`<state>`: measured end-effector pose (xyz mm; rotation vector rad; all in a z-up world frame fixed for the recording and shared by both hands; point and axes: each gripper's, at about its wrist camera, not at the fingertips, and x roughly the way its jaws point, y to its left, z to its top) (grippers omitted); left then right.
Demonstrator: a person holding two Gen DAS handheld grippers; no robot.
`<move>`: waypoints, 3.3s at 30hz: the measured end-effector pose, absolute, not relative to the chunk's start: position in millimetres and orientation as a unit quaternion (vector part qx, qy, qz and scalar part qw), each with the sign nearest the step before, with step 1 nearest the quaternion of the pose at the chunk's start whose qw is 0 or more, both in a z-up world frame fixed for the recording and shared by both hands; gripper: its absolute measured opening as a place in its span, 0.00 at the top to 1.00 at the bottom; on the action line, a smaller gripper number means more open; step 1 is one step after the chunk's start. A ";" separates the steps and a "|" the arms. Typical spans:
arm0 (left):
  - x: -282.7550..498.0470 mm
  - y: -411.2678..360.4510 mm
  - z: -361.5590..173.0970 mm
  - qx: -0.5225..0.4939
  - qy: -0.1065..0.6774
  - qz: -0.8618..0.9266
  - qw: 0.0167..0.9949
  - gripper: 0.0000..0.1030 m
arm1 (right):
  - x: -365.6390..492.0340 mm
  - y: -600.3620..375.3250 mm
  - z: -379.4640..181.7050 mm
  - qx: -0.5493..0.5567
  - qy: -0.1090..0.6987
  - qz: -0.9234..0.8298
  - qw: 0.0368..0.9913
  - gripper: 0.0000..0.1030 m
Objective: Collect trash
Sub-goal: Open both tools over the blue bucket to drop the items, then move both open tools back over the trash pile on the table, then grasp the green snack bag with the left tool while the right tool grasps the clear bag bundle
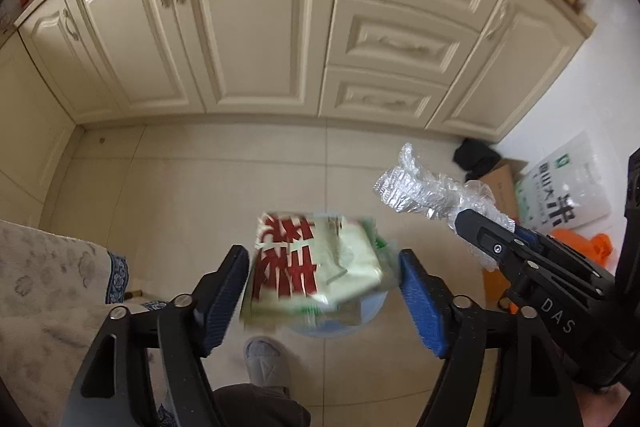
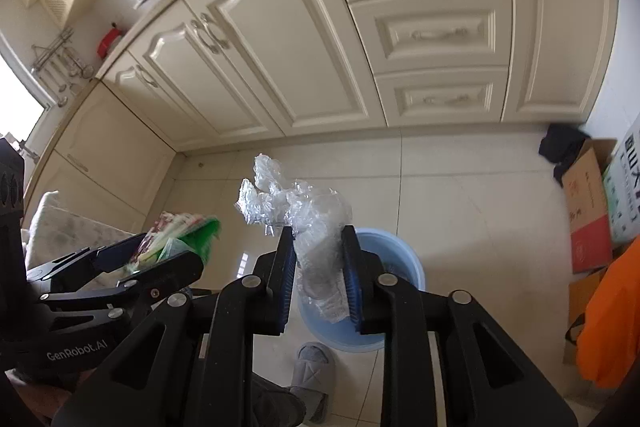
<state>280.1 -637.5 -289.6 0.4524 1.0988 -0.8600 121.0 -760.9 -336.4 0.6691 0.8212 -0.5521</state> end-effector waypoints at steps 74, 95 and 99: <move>116.3 -31.0 -124.7 -0.047 0.249 -0.068 0.965 0.01 | 310.9 -266.2 -110.9 0.010 0.286 0.037 0.957 0.00; 388.1 -65.2 -191.1 0.047 0.399 -0.115 0.909 0.02 | 487.0 -311.2 -237.1 0.026 0.451 0.060 0.890 0.18; 418.4 -56.9 -202.8 0.016 0.421 -0.137 0.896 0.28 | 507.6 -301.4 -246.9 0.002 0.470 0.090 0.878 0.21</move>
